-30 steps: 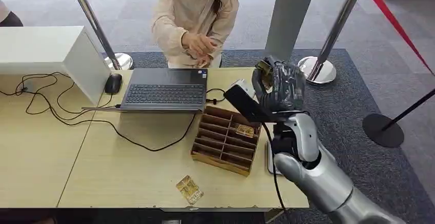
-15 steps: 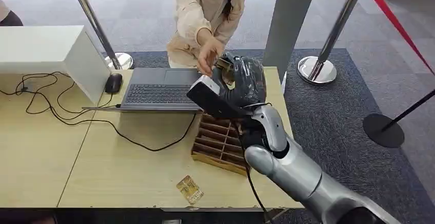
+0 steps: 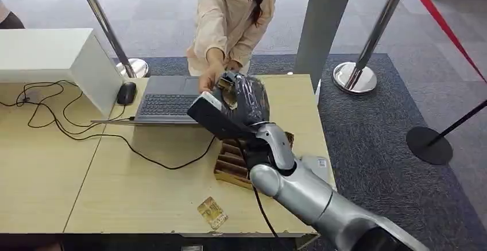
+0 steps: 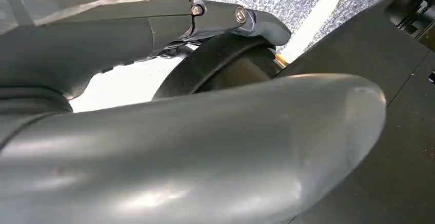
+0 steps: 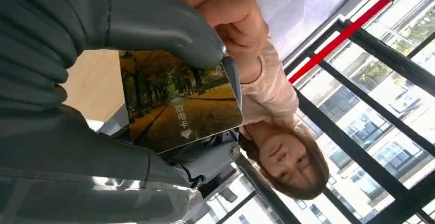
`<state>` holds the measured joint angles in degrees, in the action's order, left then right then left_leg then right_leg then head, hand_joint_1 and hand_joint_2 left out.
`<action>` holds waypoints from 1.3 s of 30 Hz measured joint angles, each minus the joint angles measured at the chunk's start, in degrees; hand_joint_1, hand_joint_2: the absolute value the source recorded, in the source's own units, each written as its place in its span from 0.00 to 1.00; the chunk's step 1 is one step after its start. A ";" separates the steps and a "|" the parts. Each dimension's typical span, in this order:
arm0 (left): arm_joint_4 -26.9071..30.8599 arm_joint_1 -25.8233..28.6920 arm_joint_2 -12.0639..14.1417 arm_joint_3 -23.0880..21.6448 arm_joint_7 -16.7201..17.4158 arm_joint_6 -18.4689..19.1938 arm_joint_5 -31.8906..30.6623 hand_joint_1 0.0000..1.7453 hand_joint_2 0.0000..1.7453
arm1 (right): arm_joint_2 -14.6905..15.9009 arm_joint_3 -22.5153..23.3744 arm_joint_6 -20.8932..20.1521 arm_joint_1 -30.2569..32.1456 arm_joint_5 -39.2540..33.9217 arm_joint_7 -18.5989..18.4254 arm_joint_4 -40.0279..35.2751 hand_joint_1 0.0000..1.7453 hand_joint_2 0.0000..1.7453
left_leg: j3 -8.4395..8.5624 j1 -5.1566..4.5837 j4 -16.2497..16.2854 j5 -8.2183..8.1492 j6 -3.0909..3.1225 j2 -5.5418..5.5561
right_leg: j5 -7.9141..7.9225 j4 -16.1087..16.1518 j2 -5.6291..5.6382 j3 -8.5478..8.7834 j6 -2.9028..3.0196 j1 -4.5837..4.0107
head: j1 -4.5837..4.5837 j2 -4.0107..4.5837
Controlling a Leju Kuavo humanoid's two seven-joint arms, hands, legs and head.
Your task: Pass the card to the sensor for recognition and then transmit it.
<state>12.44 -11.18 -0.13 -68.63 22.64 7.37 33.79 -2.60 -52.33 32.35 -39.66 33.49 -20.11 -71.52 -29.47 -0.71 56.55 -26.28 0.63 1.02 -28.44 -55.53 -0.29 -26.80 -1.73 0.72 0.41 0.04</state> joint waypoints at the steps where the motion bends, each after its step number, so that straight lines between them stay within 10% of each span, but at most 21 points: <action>1: 0.00 0.00 0.00 -0.02 -0.02 0.00 0.05 0.00 0.00 | -0.35 -0.13 0.20 -0.02 -0.20 0.29 0.55 0.77 1.00 | -0.03 0.00 0.00 0.00 0.00 0.00 | 0.00 0.00 0.00 -0.02 0.00 0.00 | 0.00 0.00; 2: -0.02 -0.01 0.00 -0.02 -0.02 0.00 0.07 0.00 0.00 | -0.70 -0.24 0.46 -0.01 -0.26 0.52 1.07 0.43 1.00 | -0.04 0.00 0.00 0.00 0.00 0.00 | 0.00 -0.01 0.00 -0.03 0.00 0.00 | 0.00 0.00; 3: -0.02 -0.01 0.00 -0.02 -0.02 -0.02 0.11 0.00 0.00 | -1.07 -0.33 0.59 -0.01 -0.39 0.70 1.44 0.43 1.00 | -0.05 0.00 0.00 0.00 0.00 0.00 | 0.00 -0.01 0.00 -0.05 0.00 0.00 | 0.00 0.00; 4: -0.02 -0.03 0.02 -0.02 -0.02 -0.02 0.15 0.00 0.00 | -1.45 -0.42 0.70 -0.01 -0.55 0.90 1.73 0.04 1.00 | -0.06 0.00 0.00 0.00 0.00 -0.01 | 0.00 -0.01 0.00 -0.06 0.00 0.00 | -0.02 0.00; 5: -0.02 -0.04 0.02 -0.02 -0.02 -0.02 0.18 0.00 0.00 | -1.77 -0.52 0.89 -0.01 -0.61 1.18 1.93 0.00 1.00 | -0.07 0.00 0.00 0.00 0.00 -0.01 | 0.00 -0.01 0.00 -0.07 0.00 0.00 | 0.00 0.00; 17: -0.07 0.05 0.04 -0.02 -0.13 -0.63 0.92 0.00 0.00 | -1.82 -2.03 0.39 0.44 4.54 0.24 0.12 0.00 1.00 | -0.02 0.00 0.01 0.09 0.02 -0.03 | 0.07 0.02 0.00 -0.07 0.03 0.00 | 0.00 0.00; 39: -0.07 0.30 0.20 0.07 -0.13 -1.73 3.32 0.00 0.00 | 16.61 3.39 -6.86 22.02 22.10 -5.94 -22.45 0.00 1.00 | -0.02 0.00 0.02 0.09 0.04 -0.03 | 0.13 0.09 0.03 -0.07 0.05 0.03 | 0.00 0.00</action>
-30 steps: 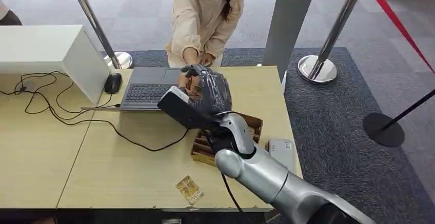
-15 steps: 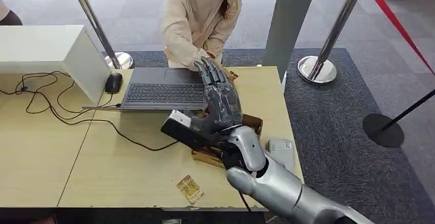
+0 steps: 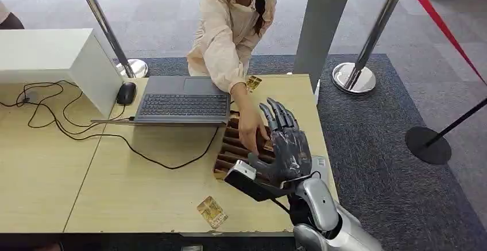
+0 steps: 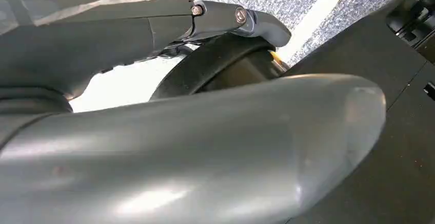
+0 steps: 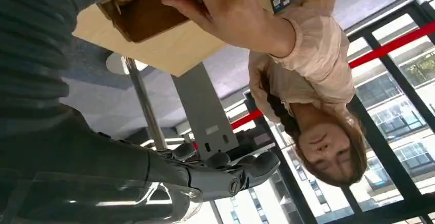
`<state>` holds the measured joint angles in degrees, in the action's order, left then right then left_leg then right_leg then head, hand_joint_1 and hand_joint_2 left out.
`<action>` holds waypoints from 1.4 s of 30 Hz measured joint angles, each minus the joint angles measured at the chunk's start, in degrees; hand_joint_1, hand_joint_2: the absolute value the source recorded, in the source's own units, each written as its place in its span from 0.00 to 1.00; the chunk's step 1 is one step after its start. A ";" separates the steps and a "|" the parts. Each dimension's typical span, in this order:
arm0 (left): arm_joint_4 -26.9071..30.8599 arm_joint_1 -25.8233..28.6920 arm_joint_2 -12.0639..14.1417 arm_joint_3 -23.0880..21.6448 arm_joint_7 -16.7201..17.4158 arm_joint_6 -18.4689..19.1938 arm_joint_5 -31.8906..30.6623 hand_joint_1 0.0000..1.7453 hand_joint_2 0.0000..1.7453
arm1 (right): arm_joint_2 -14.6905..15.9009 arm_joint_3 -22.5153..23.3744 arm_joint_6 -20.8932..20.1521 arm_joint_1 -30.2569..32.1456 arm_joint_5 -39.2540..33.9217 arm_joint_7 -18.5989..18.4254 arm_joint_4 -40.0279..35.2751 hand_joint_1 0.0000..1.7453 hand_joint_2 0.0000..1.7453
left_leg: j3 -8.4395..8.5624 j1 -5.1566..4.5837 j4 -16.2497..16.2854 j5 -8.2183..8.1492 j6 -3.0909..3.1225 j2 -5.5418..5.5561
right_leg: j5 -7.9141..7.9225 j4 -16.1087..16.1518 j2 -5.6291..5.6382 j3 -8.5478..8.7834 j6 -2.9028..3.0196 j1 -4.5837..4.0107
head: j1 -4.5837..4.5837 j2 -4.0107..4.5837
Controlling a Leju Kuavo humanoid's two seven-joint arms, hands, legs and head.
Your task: Pass the card to the sensor for recognition and then transmit it.
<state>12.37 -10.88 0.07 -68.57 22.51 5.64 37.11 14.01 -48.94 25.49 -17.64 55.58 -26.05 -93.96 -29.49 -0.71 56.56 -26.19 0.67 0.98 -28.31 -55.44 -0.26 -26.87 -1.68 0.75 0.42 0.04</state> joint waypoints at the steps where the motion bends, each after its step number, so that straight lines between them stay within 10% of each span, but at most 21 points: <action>1: 0.00 0.00 0.00 0.02 0.00 0.00 0.00 0.00 0.00 | 0.17 0.26 0.11 0.46 0.00 0.33 -0.26 0.00 1.00 | 0.00 0.00 0.00 0.00 0.00 0.00 | 0.00 0.00 0.00 0.00 0.00 0.00 | 0.00 0.00; 42: 0.00 0.09 -0.02 0.24 0.07 -0.42 0.90 0.00 0.00 | -0.77 2.10 5.57 5.20 1.18 4.02 -1.83 0.00 1.00 | -0.02 0.01 -0.01 0.03 0.00 0.01 | 0.02 -0.01 0.00 0.00 -0.02 -0.01 | 0.00 0.00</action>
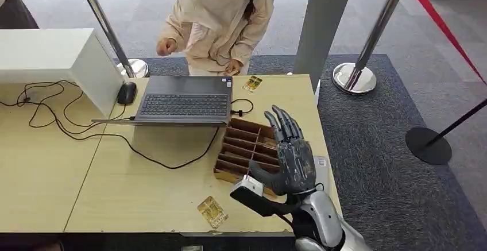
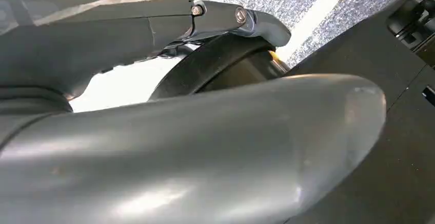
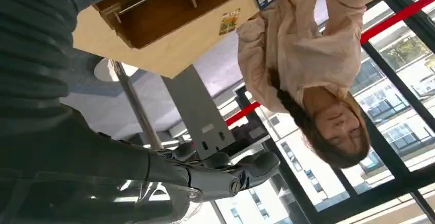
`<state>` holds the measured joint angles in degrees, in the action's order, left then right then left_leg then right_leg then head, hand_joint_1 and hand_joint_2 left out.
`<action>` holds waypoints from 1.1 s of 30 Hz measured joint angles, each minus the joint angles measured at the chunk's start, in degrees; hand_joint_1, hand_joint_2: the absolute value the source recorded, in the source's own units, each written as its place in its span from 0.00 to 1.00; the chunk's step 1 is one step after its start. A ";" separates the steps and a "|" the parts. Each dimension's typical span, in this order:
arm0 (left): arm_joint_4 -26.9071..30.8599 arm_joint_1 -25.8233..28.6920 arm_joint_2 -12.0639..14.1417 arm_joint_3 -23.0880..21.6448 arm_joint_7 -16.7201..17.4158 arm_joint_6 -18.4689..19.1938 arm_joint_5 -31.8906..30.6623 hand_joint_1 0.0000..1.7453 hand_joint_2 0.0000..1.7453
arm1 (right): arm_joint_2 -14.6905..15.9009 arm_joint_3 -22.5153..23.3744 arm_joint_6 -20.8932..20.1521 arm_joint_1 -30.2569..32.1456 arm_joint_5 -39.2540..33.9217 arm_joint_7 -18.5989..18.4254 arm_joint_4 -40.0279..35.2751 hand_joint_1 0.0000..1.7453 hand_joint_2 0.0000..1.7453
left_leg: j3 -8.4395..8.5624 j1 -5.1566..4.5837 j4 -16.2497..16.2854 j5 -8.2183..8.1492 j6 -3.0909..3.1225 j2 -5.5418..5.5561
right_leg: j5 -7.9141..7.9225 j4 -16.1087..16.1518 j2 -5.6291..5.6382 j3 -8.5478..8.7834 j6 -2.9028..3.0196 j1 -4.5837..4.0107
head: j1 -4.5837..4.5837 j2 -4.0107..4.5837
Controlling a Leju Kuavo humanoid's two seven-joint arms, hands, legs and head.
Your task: Pass the card to the sensor for recognition and then transmit it.
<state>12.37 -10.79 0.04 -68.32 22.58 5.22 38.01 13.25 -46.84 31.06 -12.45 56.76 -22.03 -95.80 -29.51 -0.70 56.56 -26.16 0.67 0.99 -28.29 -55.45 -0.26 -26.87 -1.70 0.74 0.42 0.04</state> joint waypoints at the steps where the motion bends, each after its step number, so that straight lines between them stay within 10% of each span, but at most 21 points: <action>1: 0.00 0.01 -0.02 0.00 0.02 -0.04 0.00 0.00 0.00 | -0.11 0.02 0.15 0.15 -0.11 0.00 0.17 0.00 1.00 | 0.00 0.00 0.00 0.00 0.00 0.00 | 0.00 0.00 0.00 0.00 0.00 0.00 | 0.00 0.00; 22: 0.02 0.03 -0.48 0.00 0.52 -0.85 -0.44 0.00 0.00 | -0.48 0.26 1.86 1.41 -2.36 1.05 2.88 0.00 1.00 | 0.00 0.00 0.00 0.01 0.01 0.00 | 0.00 0.01 0.00 0.00 0.00 0.00 | 0.00 0.00; 33: 0.02 0.03 -0.66 0.00 0.68 -1.11 -0.24 0.00 0.00 | -3.04 1.57 7.56 2.83 -25.94 12.72 5.62 0.00 1.00 | 0.00 -0.01 0.00 0.01 0.01 0.00 | 0.00 0.00 0.00 0.00 0.00 0.00 | 0.00 0.00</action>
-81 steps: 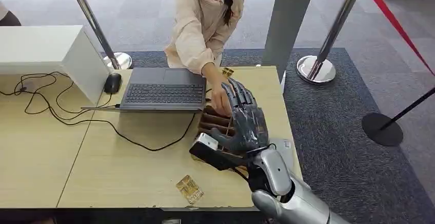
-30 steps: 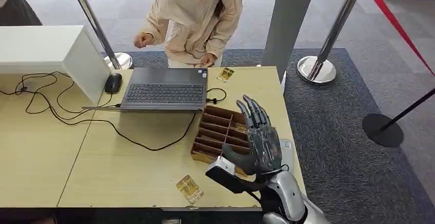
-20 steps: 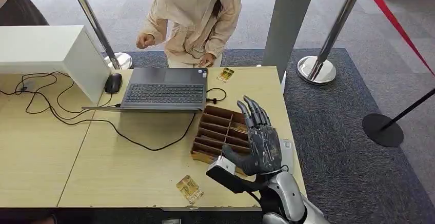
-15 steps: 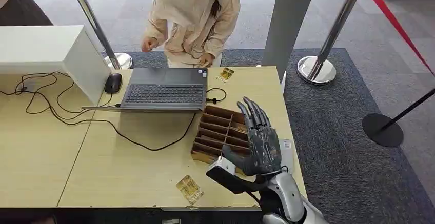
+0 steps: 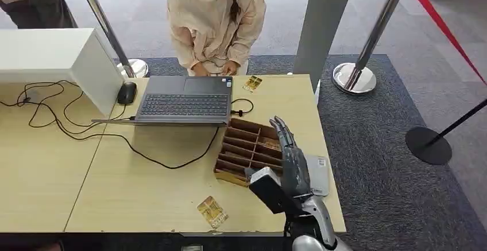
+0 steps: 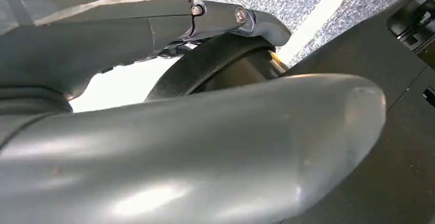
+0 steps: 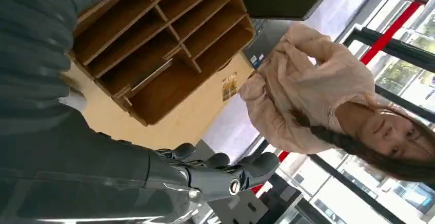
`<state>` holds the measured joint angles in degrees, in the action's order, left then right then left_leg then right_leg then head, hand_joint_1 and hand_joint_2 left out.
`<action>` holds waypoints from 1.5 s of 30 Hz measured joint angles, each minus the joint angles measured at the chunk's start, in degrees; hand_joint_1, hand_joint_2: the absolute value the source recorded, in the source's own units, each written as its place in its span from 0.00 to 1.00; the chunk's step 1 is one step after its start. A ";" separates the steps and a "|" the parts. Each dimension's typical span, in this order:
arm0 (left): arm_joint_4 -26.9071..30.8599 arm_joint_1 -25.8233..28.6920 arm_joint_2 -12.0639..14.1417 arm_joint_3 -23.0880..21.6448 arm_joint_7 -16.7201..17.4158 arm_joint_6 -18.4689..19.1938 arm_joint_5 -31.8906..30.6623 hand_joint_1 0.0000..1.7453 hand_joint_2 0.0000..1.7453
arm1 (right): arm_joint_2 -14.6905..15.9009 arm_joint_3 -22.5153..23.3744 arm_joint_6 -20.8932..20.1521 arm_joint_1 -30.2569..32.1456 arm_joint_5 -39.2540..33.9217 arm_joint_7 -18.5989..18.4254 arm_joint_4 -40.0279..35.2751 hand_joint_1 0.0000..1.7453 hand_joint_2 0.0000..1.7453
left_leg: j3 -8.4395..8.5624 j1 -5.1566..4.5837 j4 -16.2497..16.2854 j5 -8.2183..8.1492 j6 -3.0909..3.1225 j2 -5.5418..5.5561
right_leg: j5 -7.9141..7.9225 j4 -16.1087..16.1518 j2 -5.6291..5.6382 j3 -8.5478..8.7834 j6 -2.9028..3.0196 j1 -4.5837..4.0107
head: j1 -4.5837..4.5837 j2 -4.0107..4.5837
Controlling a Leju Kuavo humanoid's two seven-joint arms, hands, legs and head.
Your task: Pass the card to the sensor for recognition and then transmit it.
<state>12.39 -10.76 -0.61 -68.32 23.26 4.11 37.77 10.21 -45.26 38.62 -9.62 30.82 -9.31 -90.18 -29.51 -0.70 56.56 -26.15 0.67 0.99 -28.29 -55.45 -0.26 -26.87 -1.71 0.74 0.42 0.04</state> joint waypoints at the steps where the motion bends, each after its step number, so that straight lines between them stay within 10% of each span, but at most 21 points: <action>1: 0.00 0.00 0.00 0.00 0.00 0.00 0.00 0.00 0.00 | -0.17 0.11 0.02 0.05 -0.35 0.31 0.20 0.00 1.00 | 0.00 0.00 0.00 0.00 0.00 0.00 | 0.00 0.00 0.00 0.00 0.00 0.00 | -0.02 0.00; 13: -0.02 0.00 0.00 0.00 -0.02 0.02 -0.02 0.00 0.00 | -1.03 0.46 0.26 0.52 -3.50 2.41 1.09 0.00 1.00 | 0.00 0.00 0.00 0.00 0.00 0.00 | 0.00 0.00 0.00 0.00 0.00 0.00 | 0.00 0.00; 20: -0.02 0.02 0.00 -0.13 -0.07 0.02 -0.83 0.00 0.00 | -1.22 1.97 0.98 0.83 31.72 -5.22 1.05 0.00 1.00 | 0.00 0.00 0.00 0.00 0.00 0.00 | 0.00 0.00 0.00 0.00 0.00 0.00 | 0.00 0.00; 26: -0.02 0.03 0.00 -0.13 -0.20 0.02 -0.59 0.00 0.00 | -1.29 2.01 1.07 0.59 4.14 -1.46 1.05 0.00 1.00 | 0.00 -0.01 0.00 0.01 0.00 0.00 | 0.01 -0.01 0.00 0.00 0.00 0.00 | 0.00 0.00; 45: -0.02 0.07 0.00 -0.13 -0.35 0.11 -0.63 0.00 0.00 | -1.27 1.77 0.35 -0.42 11.95 -4.66 0.44 0.00 1.00 | 0.00 -0.01 0.00 0.01 0.00 0.00 | 0.02 -0.01 0.00 0.01 0.00 0.00 | 0.00 0.00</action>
<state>12.37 -10.69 -0.61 -68.46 22.91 4.22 37.13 8.94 -43.50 38.97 -10.04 42.78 -13.97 -89.74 -29.51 -0.72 56.56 -26.13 0.67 0.99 -28.27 -55.45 -0.26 -26.87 -1.71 0.74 0.42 0.04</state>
